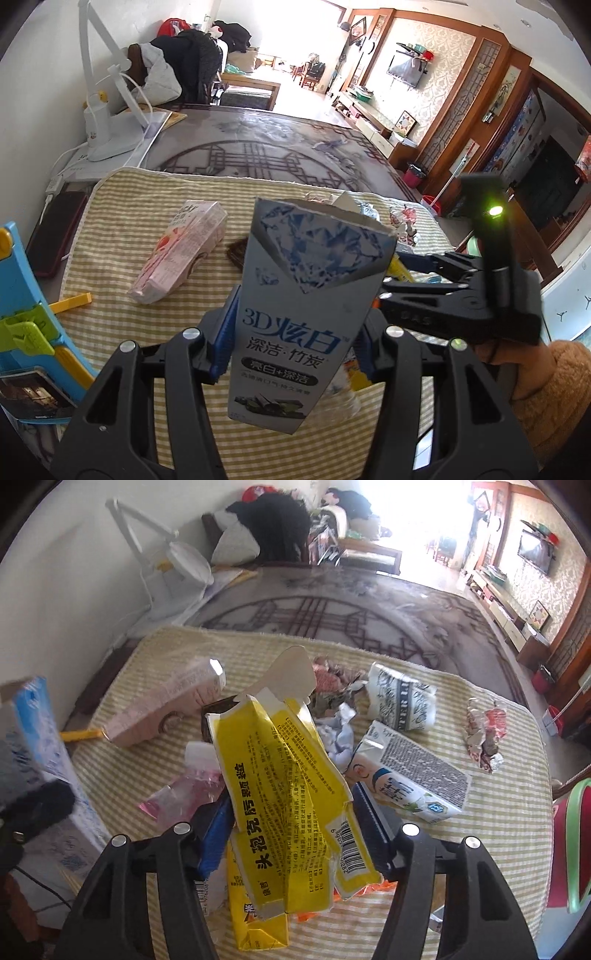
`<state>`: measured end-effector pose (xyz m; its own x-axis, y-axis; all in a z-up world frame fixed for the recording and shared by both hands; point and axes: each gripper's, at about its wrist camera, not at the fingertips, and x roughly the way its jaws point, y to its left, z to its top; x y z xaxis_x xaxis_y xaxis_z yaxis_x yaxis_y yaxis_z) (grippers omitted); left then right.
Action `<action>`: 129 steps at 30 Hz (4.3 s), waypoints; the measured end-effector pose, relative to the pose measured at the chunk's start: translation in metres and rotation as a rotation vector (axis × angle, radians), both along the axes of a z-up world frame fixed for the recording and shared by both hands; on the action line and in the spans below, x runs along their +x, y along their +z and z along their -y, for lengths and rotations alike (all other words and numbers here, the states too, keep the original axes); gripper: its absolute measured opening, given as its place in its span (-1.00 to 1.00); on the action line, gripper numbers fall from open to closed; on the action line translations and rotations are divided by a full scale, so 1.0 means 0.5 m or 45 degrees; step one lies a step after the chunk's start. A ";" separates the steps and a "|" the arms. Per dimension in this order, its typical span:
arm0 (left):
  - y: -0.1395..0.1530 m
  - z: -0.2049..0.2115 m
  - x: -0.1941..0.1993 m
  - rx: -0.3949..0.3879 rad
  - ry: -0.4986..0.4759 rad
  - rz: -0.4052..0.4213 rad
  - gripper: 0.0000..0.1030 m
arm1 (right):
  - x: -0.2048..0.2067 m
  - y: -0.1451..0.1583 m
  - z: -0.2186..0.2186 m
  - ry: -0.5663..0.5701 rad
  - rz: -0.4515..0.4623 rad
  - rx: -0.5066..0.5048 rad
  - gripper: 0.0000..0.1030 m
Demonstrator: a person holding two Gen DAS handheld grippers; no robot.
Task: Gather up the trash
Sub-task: 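Carry both items to the red bucket and release them inside, then move both tools back over the trash on the table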
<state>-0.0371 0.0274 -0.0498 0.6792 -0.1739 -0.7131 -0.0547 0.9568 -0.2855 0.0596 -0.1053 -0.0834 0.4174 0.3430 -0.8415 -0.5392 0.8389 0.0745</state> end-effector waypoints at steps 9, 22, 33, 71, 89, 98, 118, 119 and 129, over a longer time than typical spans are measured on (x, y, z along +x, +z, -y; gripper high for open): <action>0.009 0.035 0.022 -0.005 -0.043 0.011 0.00 | -0.007 0.067 0.074 -0.141 0.065 0.138 0.17; 0.021 0.165 0.091 0.019 -0.158 0.019 0.00 | -0.016 0.100 0.276 -0.390 0.099 0.196 0.17; 0.007 0.410 0.193 0.036 -0.271 -0.019 0.00 | 0.040 0.070 0.617 -0.645 0.093 0.154 0.18; 0.007 0.960 0.363 0.107 -0.807 0.016 0.42 | -0.001 0.053 1.113 -1.229 0.147 0.128 0.46; 0.010 0.386 0.227 0.141 -0.077 -0.028 0.43 | 0.099 0.068 0.647 -0.689 0.143 0.130 0.47; -0.006 0.144 0.137 0.150 0.079 -0.072 0.43 | 0.051 0.062 0.373 -0.506 0.103 0.134 0.47; -0.011 -0.148 -0.001 0.153 0.432 -0.097 0.43 | -0.098 -0.046 -0.070 0.085 -0.334 0.207 0.39; -0.012 -0.154 -0.005 0.148 0.439 -0.098 0.43 | -0.099 -0.054 -0.074 0.085 -0.355 0.201 0.39; -0.020 -0.163 -0.014 0.137 0.441 -0.117 0.45 | -0.113 -0.076 -0.103 0.141 -0.367 0.107 0.42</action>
